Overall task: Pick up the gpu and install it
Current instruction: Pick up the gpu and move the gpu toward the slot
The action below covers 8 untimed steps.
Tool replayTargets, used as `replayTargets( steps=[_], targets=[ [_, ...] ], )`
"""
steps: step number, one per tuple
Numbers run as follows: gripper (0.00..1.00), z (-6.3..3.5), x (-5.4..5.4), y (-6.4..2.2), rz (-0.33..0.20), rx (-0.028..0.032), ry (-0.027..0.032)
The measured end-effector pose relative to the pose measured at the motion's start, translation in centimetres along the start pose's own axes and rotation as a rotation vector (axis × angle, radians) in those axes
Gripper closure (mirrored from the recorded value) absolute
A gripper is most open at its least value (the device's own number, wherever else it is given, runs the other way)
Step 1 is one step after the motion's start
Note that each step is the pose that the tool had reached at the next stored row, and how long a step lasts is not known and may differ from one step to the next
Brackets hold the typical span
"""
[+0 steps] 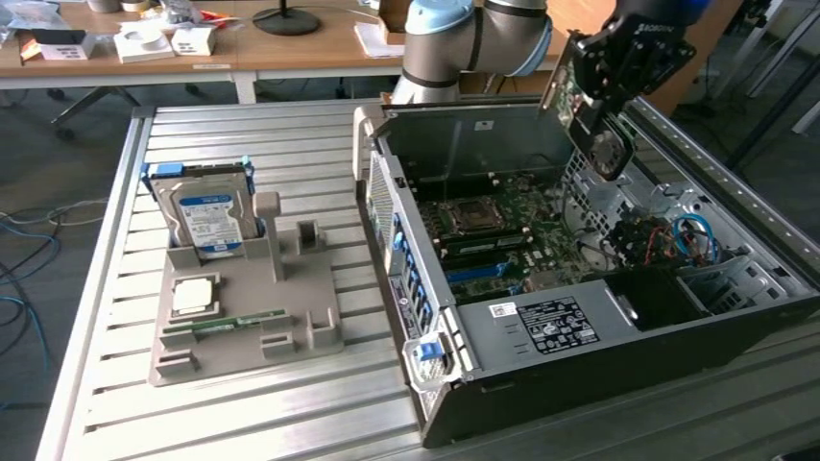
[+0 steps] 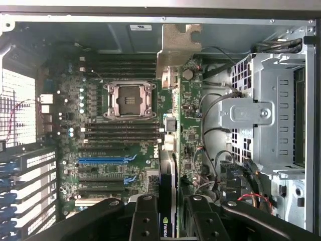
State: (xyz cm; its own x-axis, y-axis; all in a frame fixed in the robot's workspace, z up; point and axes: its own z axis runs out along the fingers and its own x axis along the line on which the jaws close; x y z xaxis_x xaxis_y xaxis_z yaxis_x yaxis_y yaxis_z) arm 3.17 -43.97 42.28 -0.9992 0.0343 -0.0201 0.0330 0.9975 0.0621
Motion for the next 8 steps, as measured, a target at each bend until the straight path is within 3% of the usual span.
replayTargets(
  steps=[8],
  targets=[
    [0.73, 0.20, -0.88, 0.03, 0.000, 0.0001, 0.0006]
  ],
)
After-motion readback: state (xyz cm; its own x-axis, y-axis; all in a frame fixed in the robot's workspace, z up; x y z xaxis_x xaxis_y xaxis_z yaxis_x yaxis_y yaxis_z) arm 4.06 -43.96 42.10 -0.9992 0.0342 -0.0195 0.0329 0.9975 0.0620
